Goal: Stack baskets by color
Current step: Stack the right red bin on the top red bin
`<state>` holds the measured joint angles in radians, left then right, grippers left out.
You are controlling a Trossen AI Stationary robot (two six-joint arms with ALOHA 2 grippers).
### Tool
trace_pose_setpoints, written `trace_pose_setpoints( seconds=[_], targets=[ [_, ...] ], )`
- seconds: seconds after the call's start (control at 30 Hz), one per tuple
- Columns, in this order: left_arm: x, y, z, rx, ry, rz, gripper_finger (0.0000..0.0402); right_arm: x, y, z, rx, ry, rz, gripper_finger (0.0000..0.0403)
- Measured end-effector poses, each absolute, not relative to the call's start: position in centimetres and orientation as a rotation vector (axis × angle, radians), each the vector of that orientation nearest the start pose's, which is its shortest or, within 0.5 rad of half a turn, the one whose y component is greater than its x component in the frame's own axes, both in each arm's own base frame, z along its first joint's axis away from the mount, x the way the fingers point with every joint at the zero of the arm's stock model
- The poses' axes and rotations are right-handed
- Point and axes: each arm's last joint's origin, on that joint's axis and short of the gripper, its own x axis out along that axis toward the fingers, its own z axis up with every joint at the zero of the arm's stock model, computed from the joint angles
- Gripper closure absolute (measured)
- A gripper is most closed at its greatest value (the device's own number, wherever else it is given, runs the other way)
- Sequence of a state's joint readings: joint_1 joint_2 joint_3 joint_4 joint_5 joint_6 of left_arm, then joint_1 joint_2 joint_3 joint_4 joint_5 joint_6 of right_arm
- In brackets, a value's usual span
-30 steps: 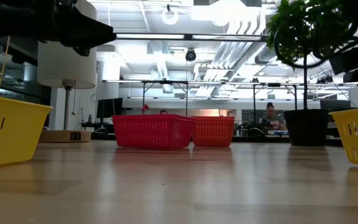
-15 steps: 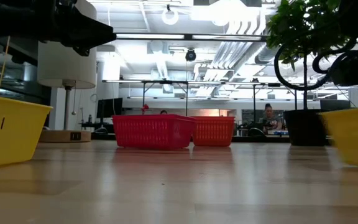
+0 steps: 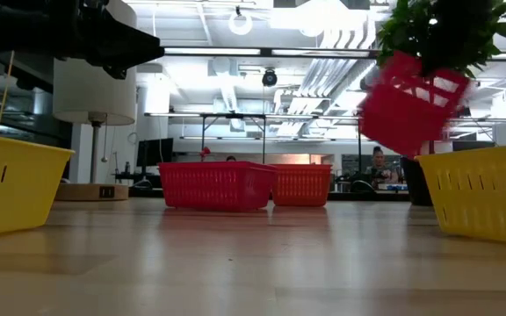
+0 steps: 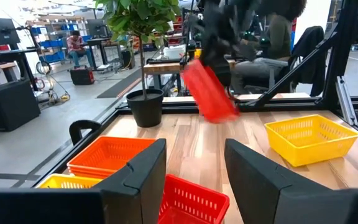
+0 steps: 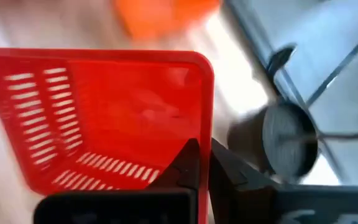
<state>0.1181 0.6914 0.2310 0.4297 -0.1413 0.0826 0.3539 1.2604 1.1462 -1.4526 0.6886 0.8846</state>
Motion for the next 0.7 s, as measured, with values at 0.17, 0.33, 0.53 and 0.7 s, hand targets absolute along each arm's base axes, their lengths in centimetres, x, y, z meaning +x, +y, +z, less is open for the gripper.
trace_pose_setpoints(
  seconds=[0.17,0.33,0.53,0.7],
  targets=[
    [15.8,2.3,21.4,0.082,0.041,0.258,0.0251,21.6,4.6,30.3,0.286,0.702,-0.873,0.0402],
    [15.8,2.3,21.4,0.082,0.041,0.259,0.0251,25.4,4.2,27.8,0.588,0.405,-0.848,0.0402],
    [15.7,2.4,21.5,0.082,0.026,0.286,0.0251,29.1,2.2,22.5,0.745,0.239,-0.854,0.0402],
    [15.7,2.5,21.9,0.081,-0.01,0.345,0.0251,31.6,0.8,18.8,0.92,0.222,-0.826,0.0402]
  ],
)
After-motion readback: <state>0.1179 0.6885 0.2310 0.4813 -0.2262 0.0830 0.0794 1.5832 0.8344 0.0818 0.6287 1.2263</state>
